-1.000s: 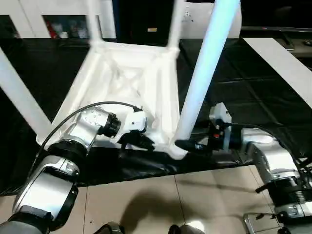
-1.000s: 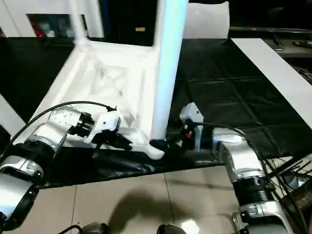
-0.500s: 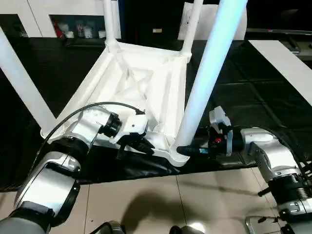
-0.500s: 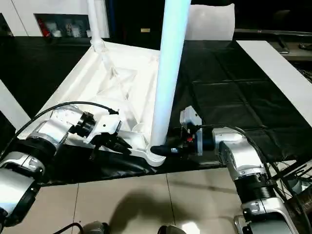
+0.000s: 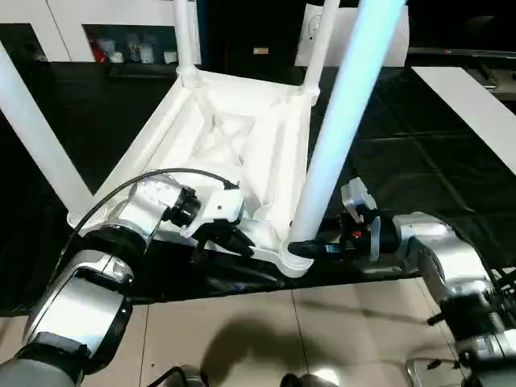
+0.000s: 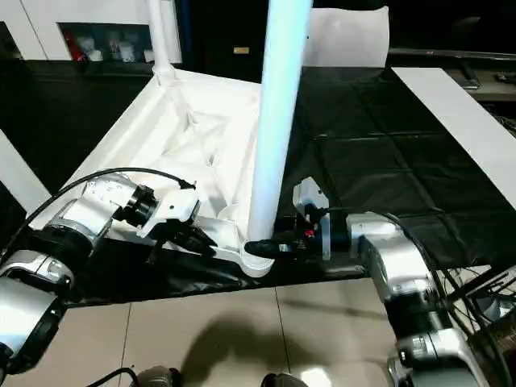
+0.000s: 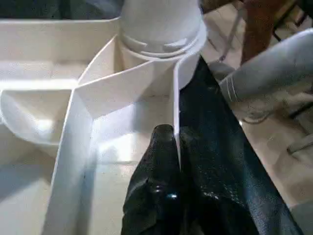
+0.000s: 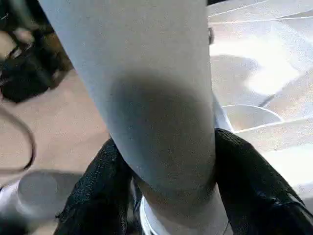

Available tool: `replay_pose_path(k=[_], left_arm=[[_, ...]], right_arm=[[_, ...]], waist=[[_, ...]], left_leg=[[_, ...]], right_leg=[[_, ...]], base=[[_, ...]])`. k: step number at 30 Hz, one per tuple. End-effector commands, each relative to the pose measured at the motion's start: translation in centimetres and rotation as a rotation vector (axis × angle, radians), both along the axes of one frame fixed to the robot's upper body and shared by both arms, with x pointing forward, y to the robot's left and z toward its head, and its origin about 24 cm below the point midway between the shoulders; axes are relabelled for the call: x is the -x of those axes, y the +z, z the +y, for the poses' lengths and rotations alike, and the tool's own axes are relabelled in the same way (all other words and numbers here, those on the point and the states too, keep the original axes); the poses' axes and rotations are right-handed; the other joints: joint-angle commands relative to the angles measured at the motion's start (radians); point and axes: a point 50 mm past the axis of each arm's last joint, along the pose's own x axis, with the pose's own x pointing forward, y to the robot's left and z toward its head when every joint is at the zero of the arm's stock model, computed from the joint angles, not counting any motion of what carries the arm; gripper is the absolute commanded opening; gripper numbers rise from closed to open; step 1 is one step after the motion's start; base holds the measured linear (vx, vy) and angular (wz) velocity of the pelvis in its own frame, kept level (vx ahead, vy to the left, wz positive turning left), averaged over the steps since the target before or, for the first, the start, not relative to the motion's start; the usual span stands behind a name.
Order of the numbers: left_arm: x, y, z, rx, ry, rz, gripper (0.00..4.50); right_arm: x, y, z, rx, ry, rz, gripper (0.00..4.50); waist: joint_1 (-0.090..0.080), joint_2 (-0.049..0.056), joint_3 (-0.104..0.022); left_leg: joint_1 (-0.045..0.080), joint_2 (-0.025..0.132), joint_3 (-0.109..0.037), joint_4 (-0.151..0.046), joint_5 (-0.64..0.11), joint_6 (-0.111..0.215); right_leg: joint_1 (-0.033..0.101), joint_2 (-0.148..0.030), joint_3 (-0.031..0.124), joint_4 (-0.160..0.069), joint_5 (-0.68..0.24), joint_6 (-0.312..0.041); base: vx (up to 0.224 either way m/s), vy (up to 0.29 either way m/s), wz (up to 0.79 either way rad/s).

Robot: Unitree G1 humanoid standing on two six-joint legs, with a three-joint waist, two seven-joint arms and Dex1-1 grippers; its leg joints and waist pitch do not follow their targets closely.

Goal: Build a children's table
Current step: Rotate leg to tighten

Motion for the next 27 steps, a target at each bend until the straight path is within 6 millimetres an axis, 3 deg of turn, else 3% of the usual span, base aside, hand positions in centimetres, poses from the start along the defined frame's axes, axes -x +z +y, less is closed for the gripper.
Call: replay_pose_path(k=[1, 5, 6, 7, 9, 11, 15, 18, 20, 21, 23, 27], left_arm=[[-0.5, -0.3, -2.4, 0.053, 0.098, -0.019, 0.0], [-0.8, -0.5, -4.6, 0.151, 0.241, 0.007, 0.0], [-0.9, -0.5, -5.2, 0.169, 0.278, 0.011, 0.0], [-0.9, -0.5, -5.6, 0.181, 0.303, 0.014, 0.0], [-1.1, -0.5, -6.5, 0.197, 0.365, -0.003, 0.0], [-1.4, -0.3, -7.9, 0.221, 0.452, -0.029, 0.0], [-1.5, -0.1, -9.2, 0.241, 0.518, -0.052, 0.0], [-2.1, 0.5, -10.0, 0.264, 0.658, -0.11, 0.0], [-2.2, 0.5, -9.8, 0.254, 0.665, -0.132, 0.0], [-2.3, 0.5, -9.6, 0.254, 0.669, -0.136, 0.0], [-2.2, 0.5, -9.5, 0.265, 0.667, -0.119, 0.0], [-2.0, 0.5, -8.3, 0.278, 0.641, -0.123, 0.0]], right_arm=[[0.3, 0.2, 2.3, -0.072, -0.012, 0.024, 2.08], [-0.2, -0.7, 4.5, -0.082, -0.188, 0.06, 2.08], [-0.4, -0.9, 5.1, -0.092, -0.235, 0.075, 2.08], [-0.5, -1.0, 5.6, -0.099, -0.266, 0.087, 2.08], [-1.1, -1.1, 6.8, -0.109, -0.347, 0.097, 2.08], [-1.9, -1.0, 8.6, -0.114, -0.473, 0.109, 2.08], [-3.0, -0.9, 9.8, -0.105, -0.586, 0.122, 2.07], [-4.5, -0.8, 11.5, -0.084, -0.73, 0.139, 2.07], [-4.6, -0.7, 11.7, -0.098, -0.726, 0.132, 2.07], [-4.7, -0.7, 11.6, -0.093, -0.727, 0.123, 2.62], [-4.7, -0.6, 11.3, -0.11, -0.73, 0.119, 2.76], [-4.8, -0.6, 9.3, -0.157, -0.751, 0.098, 3.16]], waist=[[-0.011, 0.004, -0.058], [-0.025, 0.006, -0.048], [-0.036, 0.001, -0.045], [-0.046, -0.001, -0.047], [-0.059, 0.003, -0.049], [-0.075, 0.003, -0.052], [-0.092, 0.007, -0.052], [-0.101, 0.008, -0.056], [-0.101, 0.004, -0.06], [-0.1, 0.007, -0.06], [-0.097, 0.006, -0.064], [-0.091, 0.008, -0.068]], left_leg=[[0.015, 0.03, -0.004, -0.068, -0.238, 0.029], [0.022, 0.027, -0.014, -0.075, -0.327, -0.007], [0.025, 0.024, -0.019, -0.075, -0.357, -0.016], [0.021, 0.02, -0.024, -0.075, -0.359, -0.014], [0.016, 0.022, -0.023, -0.077, -0.336, -0.005], [0.009, 0.021, -0.029, -0.082, -0.334, -0.011], [0.017, 0.021, -0.023, -0.079, -0.335, 0.006], [0.013, 0.02, -0.019, -0.079, -0.312, 0.011], [0.014, 0.018, -0.016, -0.075, -0.292, 0.022], [0.013, 0.018, -0.014, -0.074, -0.27, 0.035], [0.012, 0.017, -0.008, -0.071, -0.208, 0.064], [0.009, 0.018, -0.007, -0.069, -0.162, 0.086]], right_leg=[[0.053, -0.059, 0.053, -0.081, -0.296, -0.214], [0.042, -0.064, 0.05, -0.107, -0.523, -0.139], [0.039, -0.065, 0.045, -0.116, -0.59, -0.114], [0.045, -0.066, 0.04, -0.123, -0.634, -0.087], [0.043, -0.065, 0.042, -0.124, -0.601, -0.089], [0.05, -0.062, 0.034, -0.121, -0.568, -0.092], [0.04, -0.059, 0.039, -0.121, -0.484, -0.132], [0.044, -0.057, 0.043, -0.111, -0.414, -0.162], [0.047, -0.057, 0.044, -0.11, -0.378, -0.167], [0.049, -0.055, 0.046, -0.106, -0.335, -0.178], [0.054, -0.053, 0.049, -0.095, -0.229, -0.204], [0.062, -0.054, 0.048, -0.089, -0.197, -0.216]], base=[[0.0, 0.0, 0.0], [0.0, 0.0, 0.0], [0.0, 0.0, 0.0], [0.0, 0.0, 0.0], [0.0, 0.0, 0.0], [0.0, 0.0, 0.0], [0.0, 0.0, 0.0], [0.0, 0.0, 0.0], [0.0, 0.0, 0.0], [0.0, 0.0, 0.0], [0.0, 0.0, 0.0], [0.0, 0.0, 0.0]])
